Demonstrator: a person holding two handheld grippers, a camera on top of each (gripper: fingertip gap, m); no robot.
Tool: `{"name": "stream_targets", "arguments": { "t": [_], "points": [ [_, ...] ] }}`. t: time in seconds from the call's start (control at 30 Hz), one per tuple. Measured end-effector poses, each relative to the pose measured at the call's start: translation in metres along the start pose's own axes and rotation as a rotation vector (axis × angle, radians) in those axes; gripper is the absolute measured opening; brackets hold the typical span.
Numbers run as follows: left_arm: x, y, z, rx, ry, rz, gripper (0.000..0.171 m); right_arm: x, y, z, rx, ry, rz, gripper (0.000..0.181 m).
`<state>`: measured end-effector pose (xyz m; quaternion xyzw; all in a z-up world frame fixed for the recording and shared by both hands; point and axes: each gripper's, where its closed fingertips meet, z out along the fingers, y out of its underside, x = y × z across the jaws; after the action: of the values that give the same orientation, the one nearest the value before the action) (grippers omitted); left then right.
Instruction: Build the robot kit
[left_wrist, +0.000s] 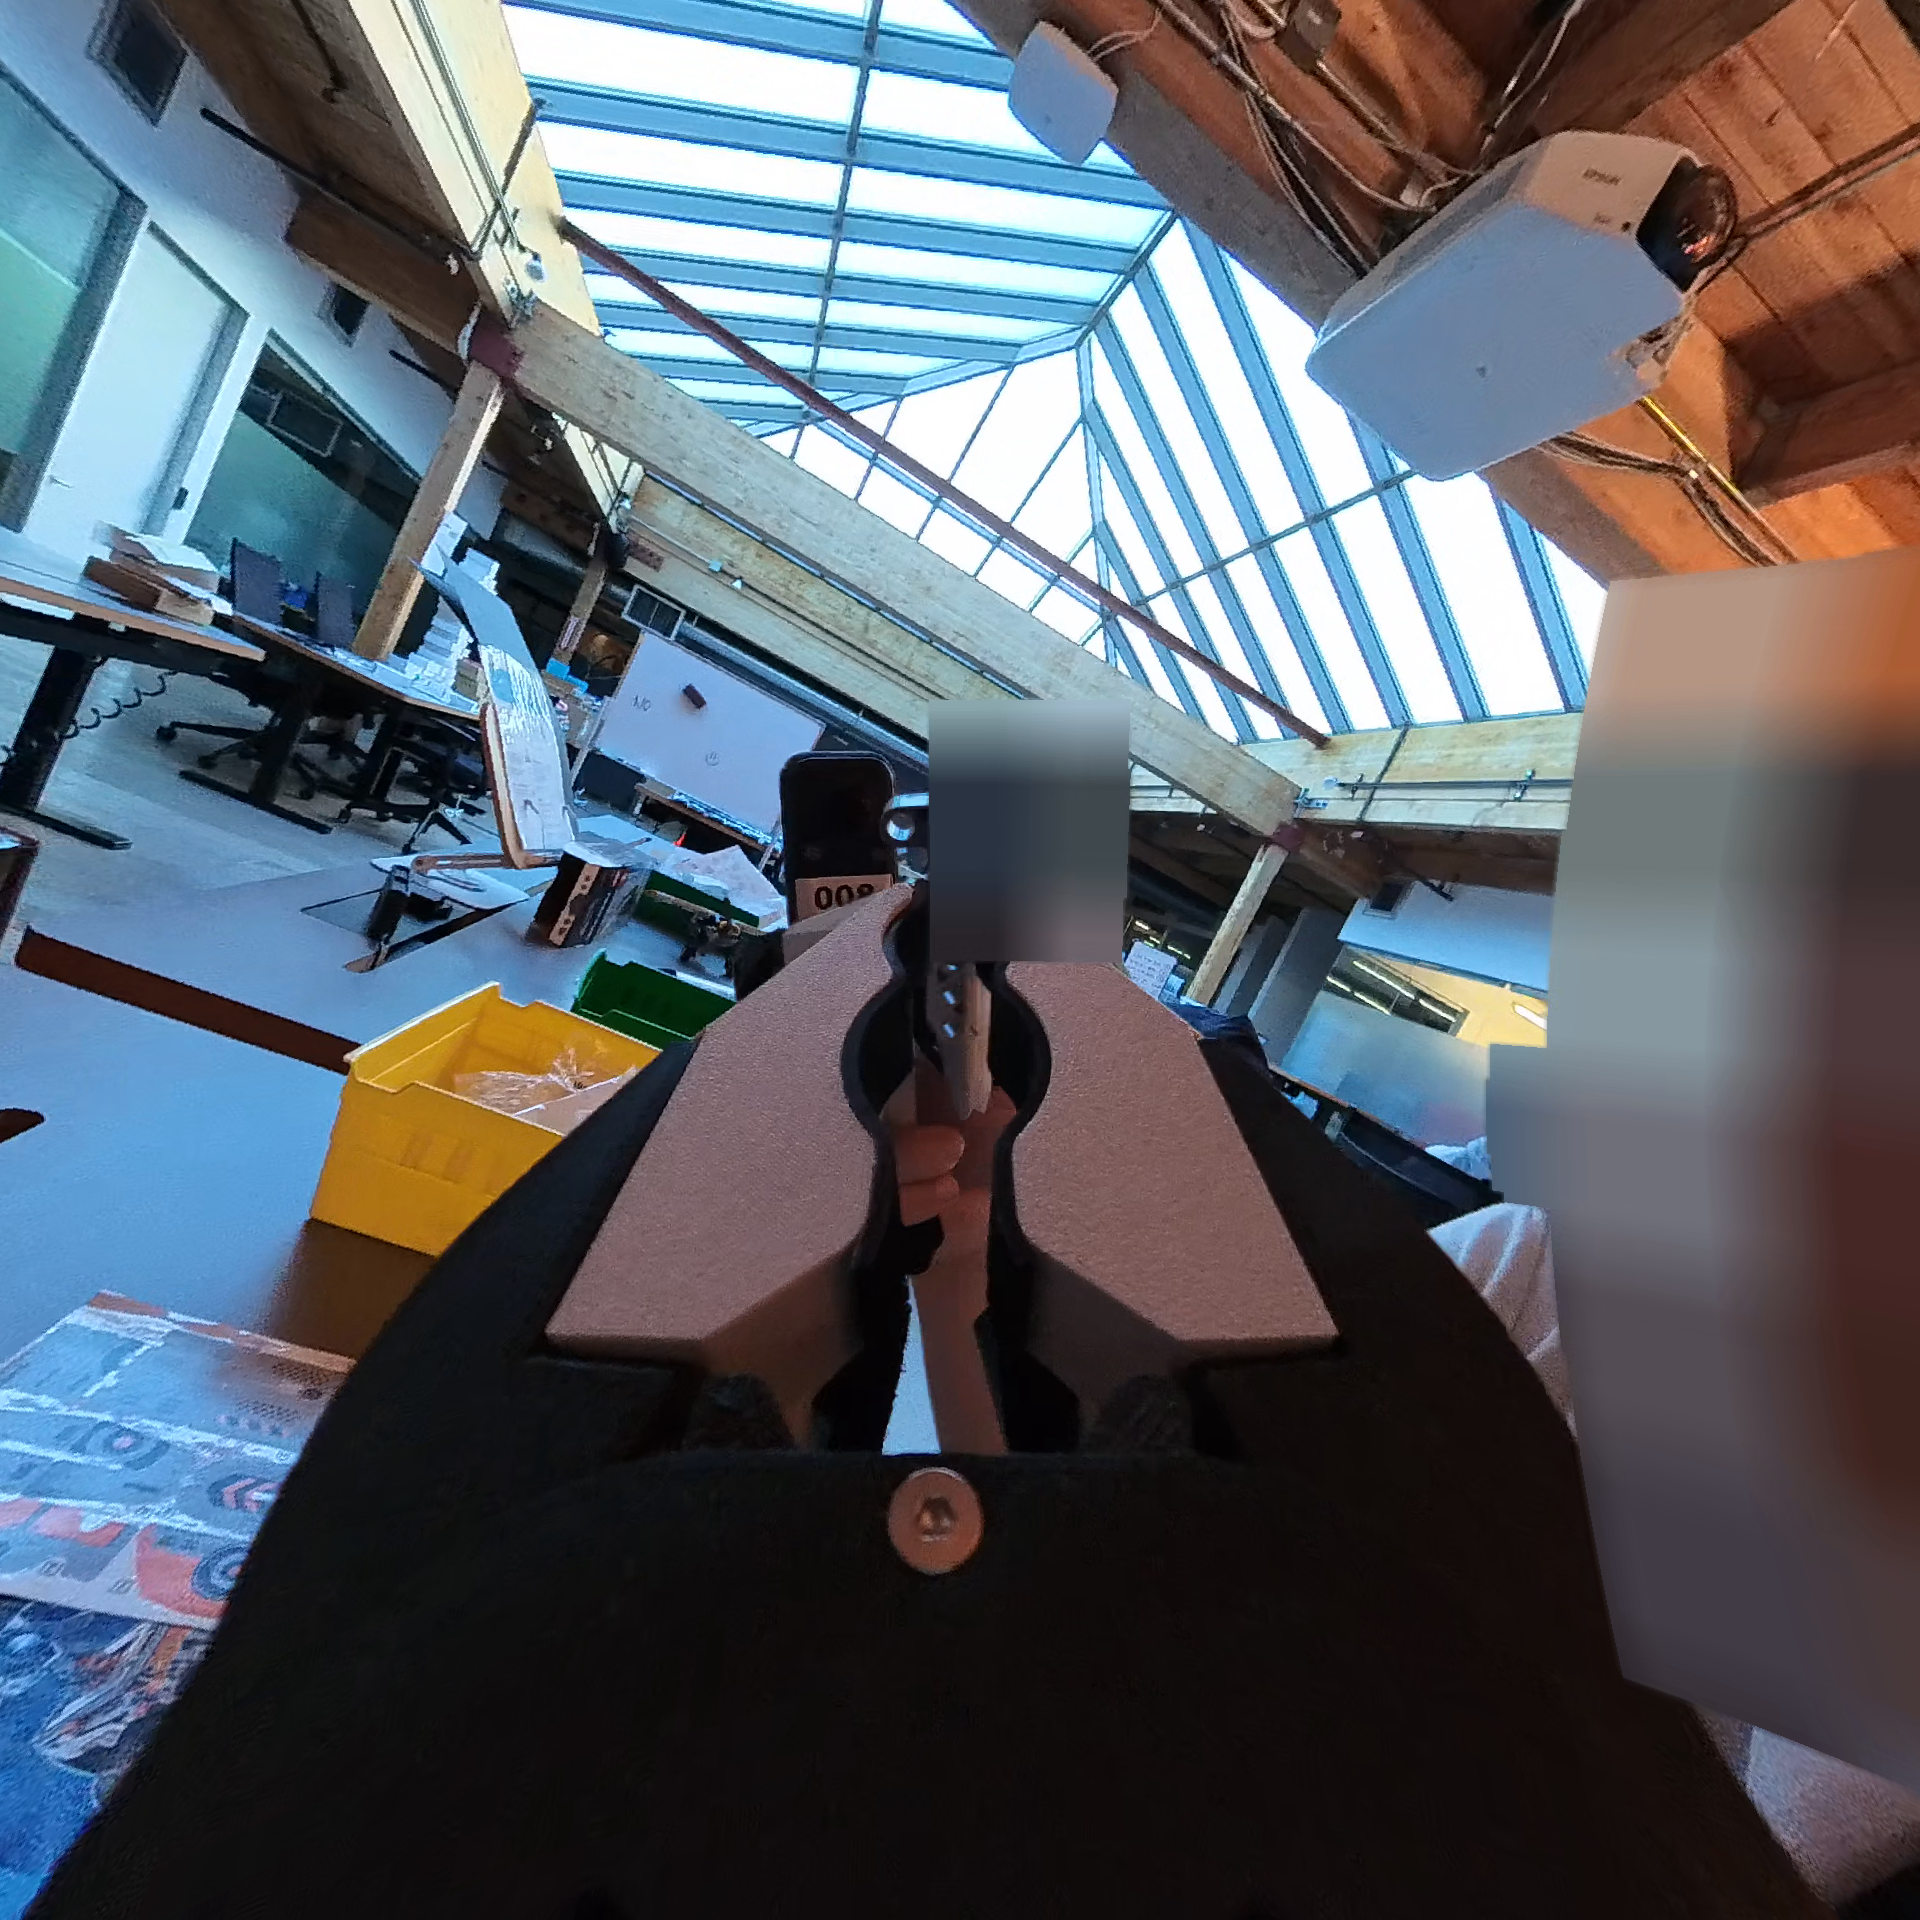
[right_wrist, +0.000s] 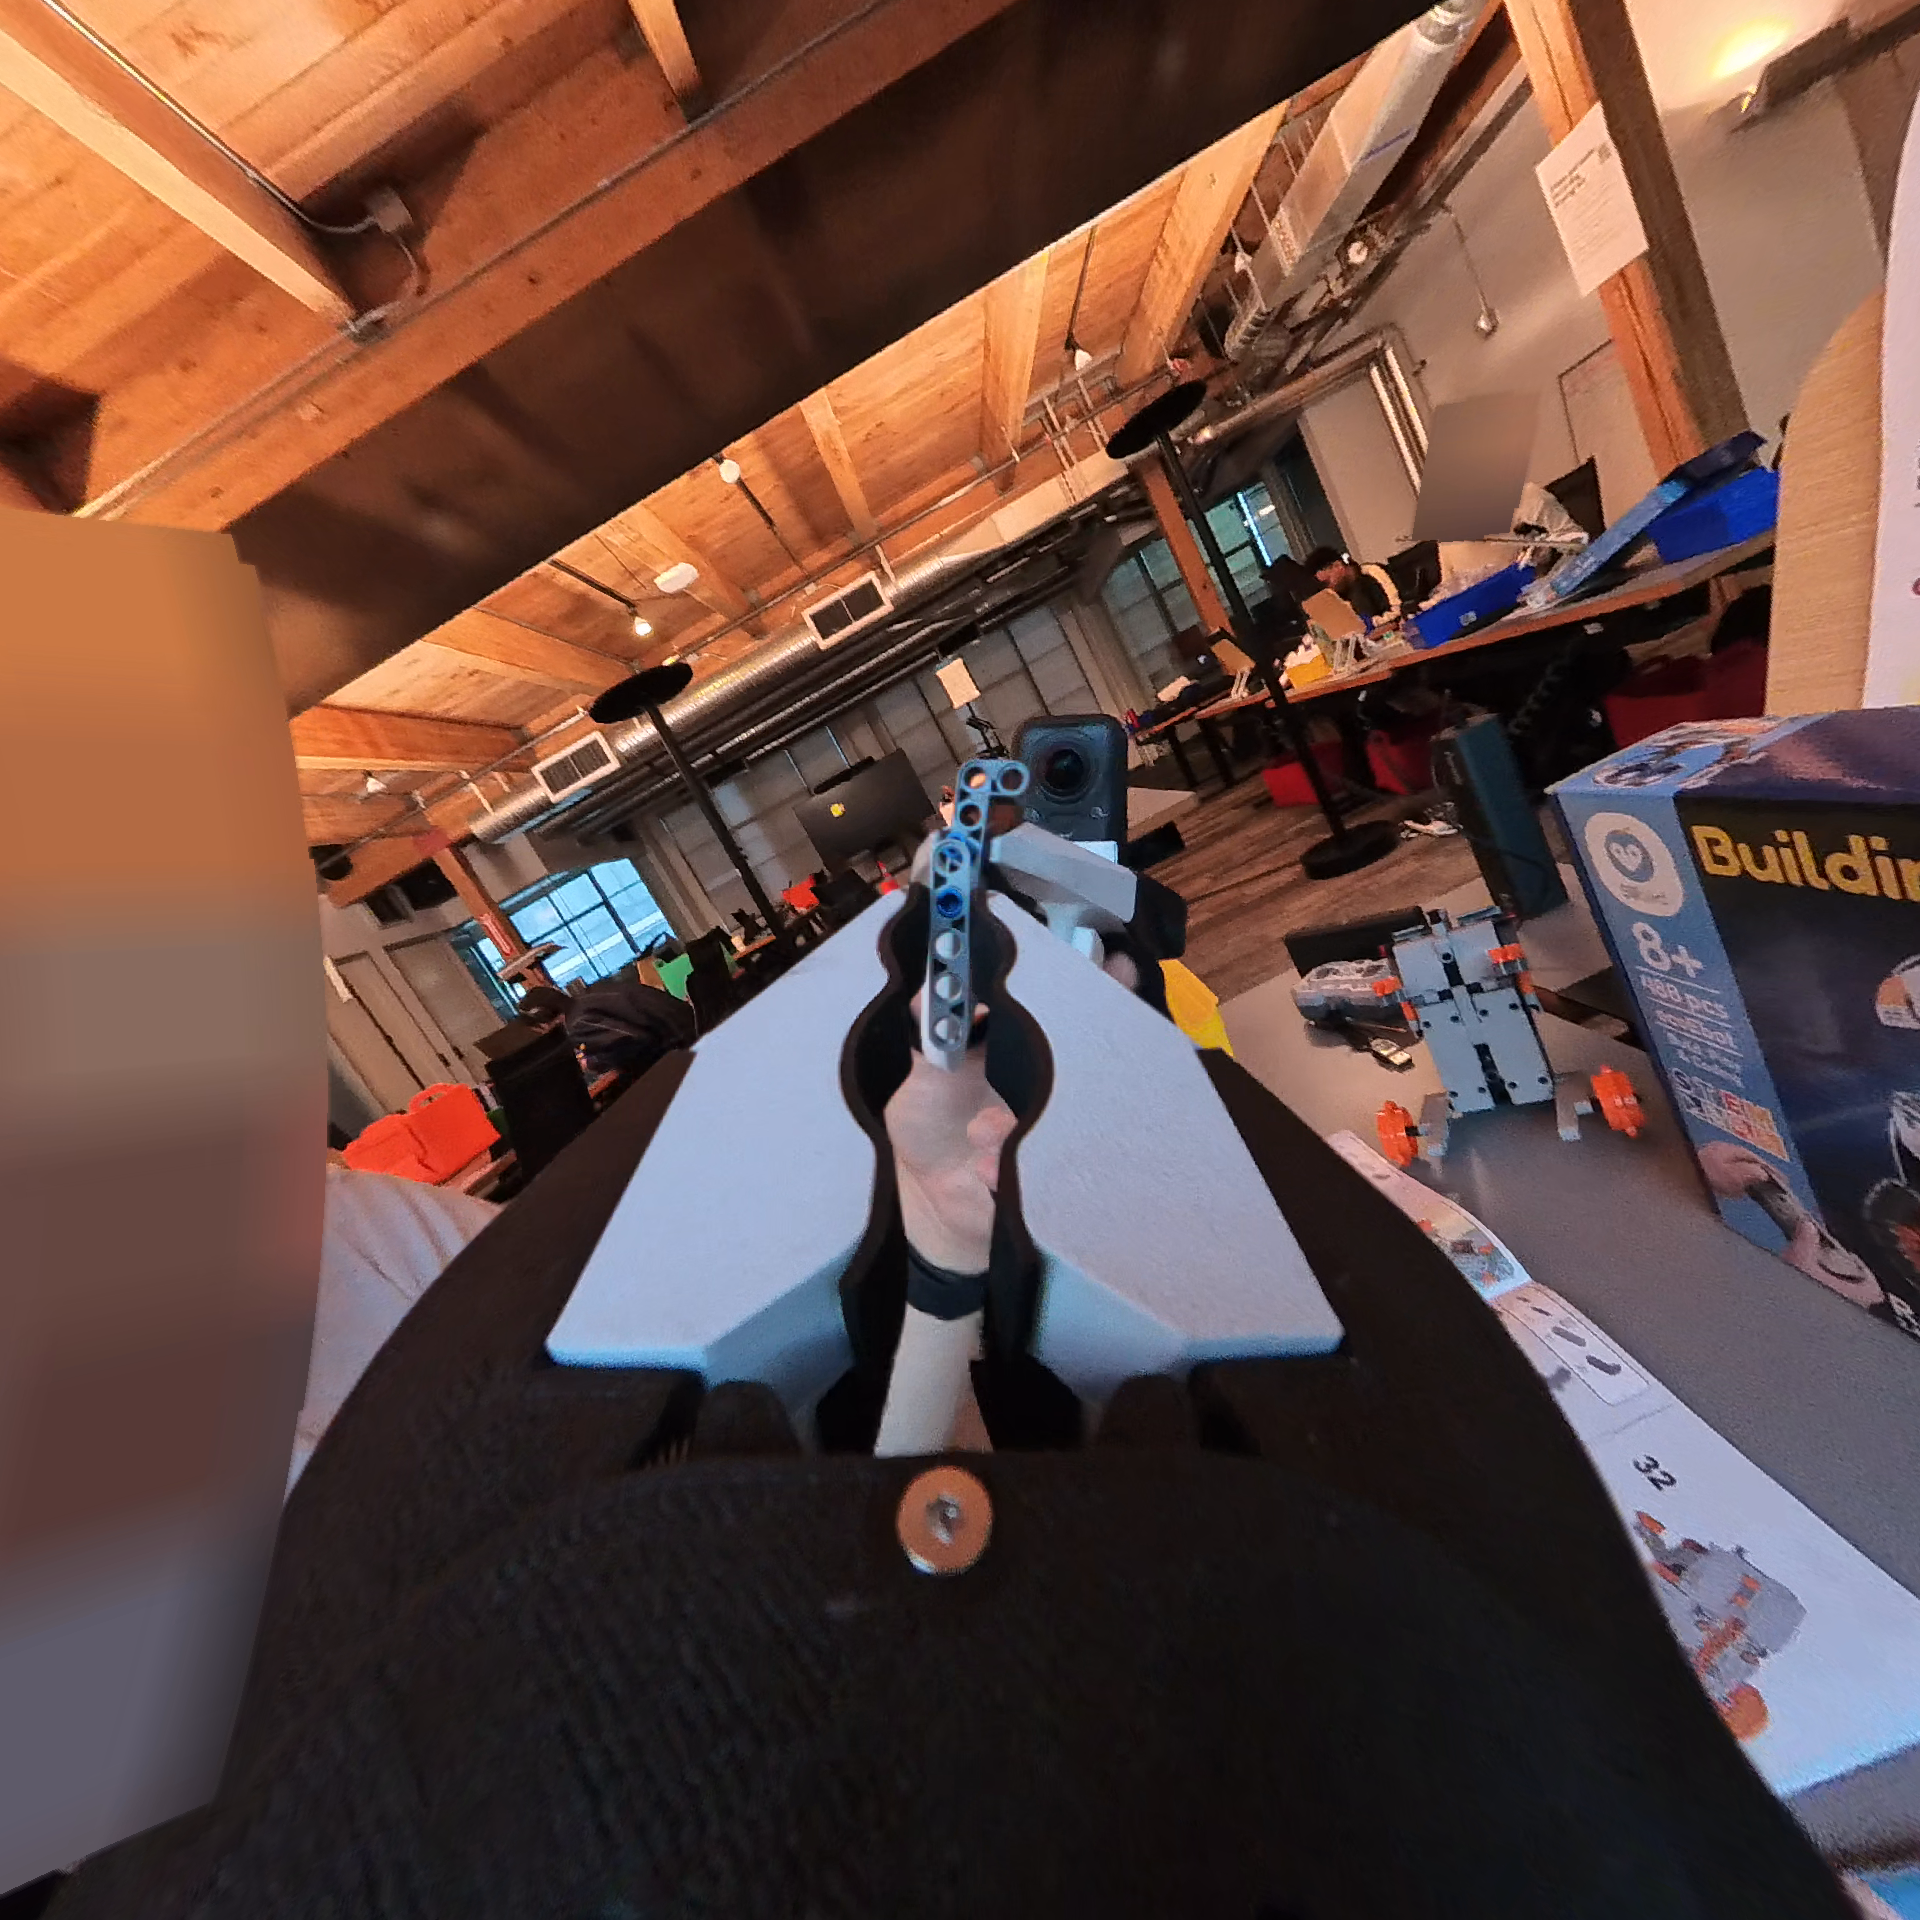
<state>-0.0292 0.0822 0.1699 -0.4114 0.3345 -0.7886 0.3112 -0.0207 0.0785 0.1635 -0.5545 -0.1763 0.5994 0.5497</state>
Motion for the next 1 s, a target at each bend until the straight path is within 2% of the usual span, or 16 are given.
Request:
{"name": "stream_targets", "arguments": {
  "t": [0.2,0.53,0.8,1.0],
  "points": [
    [-0.0009,0.0083,0.0057,-0.030,-0.001,-0.007,0.004,-0.0064,0.0012,0.0019,-0.011,-0.019,-0.019,0.005],
    [0.0046,0.0037,0.0067,0.021,0.062,-0.055,0.004,0.0001,-0.0006,-0.0029,-0.026,0.058,-0.084,0.005],
    [-0.0022,0.0064,0.0071,-0.013,-0.024,0.024,0.004,-0.0069,-0.0059,-0.0052,0.006,-0.004,-0.049,0.004],
    [-0.0010,0.0057,0.0081,0.012,0.016,-0.034,0.004,0.0003,-0.0011,-0.0039,-0.017,0.024,-0.053,0.005]
  ]
}}
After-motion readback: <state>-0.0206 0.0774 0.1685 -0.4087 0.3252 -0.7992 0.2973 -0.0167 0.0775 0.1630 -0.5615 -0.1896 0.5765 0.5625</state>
